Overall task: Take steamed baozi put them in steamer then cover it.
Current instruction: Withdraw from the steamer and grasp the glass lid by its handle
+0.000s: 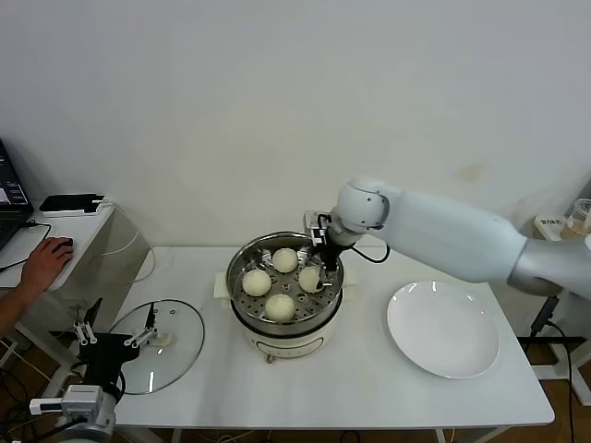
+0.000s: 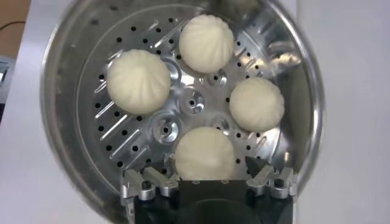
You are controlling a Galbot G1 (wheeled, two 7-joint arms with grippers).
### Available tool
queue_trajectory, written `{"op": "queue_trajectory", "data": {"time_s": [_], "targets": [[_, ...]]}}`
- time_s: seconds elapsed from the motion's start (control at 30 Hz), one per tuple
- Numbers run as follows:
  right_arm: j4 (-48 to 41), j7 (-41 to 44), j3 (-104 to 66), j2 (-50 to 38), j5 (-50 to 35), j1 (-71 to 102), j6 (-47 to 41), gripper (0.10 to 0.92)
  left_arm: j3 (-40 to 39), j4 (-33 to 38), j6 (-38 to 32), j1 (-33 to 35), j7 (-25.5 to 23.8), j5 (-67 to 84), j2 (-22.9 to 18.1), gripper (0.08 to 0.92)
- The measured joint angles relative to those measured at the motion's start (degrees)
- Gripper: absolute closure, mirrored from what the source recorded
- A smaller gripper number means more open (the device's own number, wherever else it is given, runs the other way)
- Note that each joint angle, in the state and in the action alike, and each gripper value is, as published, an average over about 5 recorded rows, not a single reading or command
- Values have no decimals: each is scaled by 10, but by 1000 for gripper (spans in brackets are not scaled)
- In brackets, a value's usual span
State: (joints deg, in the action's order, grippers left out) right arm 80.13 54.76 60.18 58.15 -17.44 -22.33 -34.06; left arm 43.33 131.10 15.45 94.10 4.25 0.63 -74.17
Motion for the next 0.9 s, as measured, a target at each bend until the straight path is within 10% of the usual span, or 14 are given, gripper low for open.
{"op": "queue_trajectory", "data": {"time_s": [0.53,0.9], "targets": [[200,-190,-292,-167,-14,255,75,203,-9,1,-4,0,1,-9,-1,177],[295,-304,-696,-84,44,662,233,203,-26,-23,-20,-6,3,-28,-10,177]]}}
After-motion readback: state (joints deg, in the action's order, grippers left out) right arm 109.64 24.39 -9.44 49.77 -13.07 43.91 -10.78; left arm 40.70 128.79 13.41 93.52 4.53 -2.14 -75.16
